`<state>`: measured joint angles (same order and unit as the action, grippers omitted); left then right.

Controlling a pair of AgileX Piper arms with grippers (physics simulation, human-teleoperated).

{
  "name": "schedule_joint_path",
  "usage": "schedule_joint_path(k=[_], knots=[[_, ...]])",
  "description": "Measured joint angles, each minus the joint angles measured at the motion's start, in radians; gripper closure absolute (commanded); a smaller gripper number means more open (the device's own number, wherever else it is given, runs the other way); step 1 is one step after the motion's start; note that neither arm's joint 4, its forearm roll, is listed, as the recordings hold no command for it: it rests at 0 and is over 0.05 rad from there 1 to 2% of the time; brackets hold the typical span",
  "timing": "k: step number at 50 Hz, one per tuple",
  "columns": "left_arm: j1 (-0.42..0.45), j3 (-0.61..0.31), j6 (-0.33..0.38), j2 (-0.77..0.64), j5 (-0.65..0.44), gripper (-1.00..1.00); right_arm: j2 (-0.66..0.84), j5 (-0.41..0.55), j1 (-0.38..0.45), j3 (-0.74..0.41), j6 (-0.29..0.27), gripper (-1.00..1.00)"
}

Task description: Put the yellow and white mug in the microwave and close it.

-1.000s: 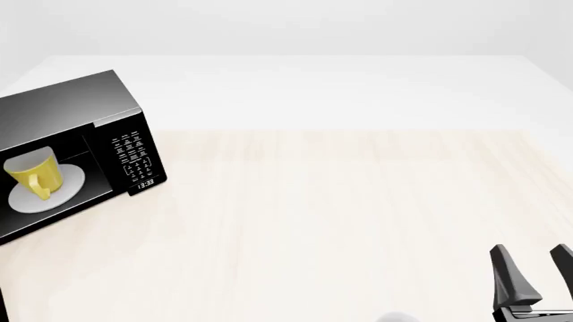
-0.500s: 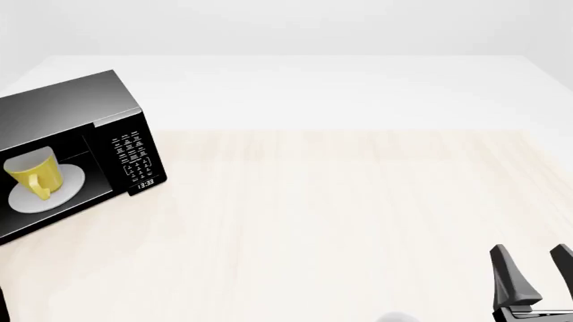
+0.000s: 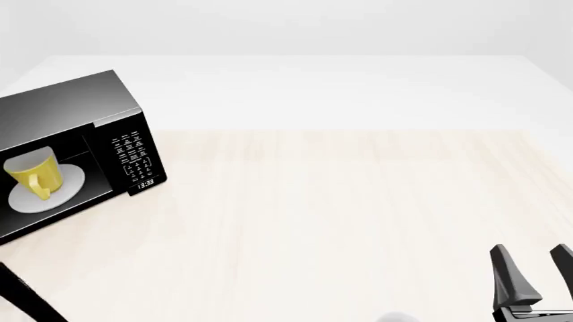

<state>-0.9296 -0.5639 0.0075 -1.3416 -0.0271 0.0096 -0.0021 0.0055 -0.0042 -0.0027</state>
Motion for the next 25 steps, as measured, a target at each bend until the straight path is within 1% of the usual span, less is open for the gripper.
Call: schedule_joint_path(k=[25], knots=[[0.111,-0.032,-0.037,-0.082,0.011,-1.0,0.0,0.0,0.0,0.0,0.0,-1.0]])
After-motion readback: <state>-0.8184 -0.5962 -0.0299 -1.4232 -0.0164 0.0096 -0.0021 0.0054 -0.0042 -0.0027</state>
